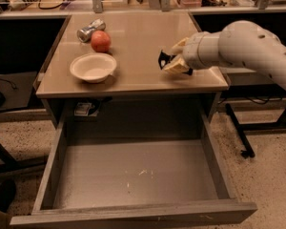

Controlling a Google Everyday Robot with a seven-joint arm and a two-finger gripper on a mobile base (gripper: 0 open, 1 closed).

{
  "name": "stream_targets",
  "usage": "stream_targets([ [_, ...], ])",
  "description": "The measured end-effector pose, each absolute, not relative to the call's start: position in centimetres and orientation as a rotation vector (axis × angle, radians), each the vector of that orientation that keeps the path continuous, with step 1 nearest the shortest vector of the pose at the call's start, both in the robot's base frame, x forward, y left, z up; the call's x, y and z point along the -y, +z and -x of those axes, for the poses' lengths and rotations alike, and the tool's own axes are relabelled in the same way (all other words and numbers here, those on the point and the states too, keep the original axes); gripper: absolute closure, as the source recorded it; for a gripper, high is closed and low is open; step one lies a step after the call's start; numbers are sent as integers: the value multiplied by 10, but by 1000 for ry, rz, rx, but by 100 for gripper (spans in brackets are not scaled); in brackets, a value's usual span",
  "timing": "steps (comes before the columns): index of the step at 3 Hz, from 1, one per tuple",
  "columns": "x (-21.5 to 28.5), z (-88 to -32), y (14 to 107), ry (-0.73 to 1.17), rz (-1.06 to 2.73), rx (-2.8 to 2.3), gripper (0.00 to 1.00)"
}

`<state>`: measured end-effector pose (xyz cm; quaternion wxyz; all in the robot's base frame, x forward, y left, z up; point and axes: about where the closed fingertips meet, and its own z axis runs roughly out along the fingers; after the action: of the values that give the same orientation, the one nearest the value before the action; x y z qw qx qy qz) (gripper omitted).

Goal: Pick rxbar chocolate from top drawer and place on counter

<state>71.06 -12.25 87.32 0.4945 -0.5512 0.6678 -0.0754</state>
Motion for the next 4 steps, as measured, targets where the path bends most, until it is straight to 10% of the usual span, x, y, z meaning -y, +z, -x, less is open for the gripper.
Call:
stream_targets([
  [3,91,-739,838,53,1475,-1684,100],
  [4,91,-739,838,54,1475,-1684,81],
])
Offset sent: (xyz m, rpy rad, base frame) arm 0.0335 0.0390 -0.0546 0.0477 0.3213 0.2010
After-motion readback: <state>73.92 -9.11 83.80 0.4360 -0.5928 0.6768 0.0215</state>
